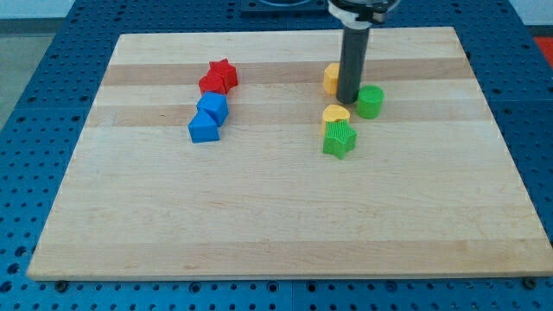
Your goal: Point your arm at the yellow hexagon
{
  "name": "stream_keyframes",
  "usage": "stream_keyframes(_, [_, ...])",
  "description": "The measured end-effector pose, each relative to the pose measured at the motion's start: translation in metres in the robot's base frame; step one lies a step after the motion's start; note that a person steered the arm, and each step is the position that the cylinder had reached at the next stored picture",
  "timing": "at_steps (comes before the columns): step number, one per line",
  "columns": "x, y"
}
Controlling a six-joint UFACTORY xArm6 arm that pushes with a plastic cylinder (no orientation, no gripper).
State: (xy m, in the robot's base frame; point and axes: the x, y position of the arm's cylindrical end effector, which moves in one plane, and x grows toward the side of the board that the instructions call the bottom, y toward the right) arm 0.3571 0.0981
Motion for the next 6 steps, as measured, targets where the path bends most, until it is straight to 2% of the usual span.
stream_keyframes(3, [0.009, 0.067])
stream_keyframes(4, [-0.008, 0.065])
stream_keyframes(6, [-0.081, 0.035])
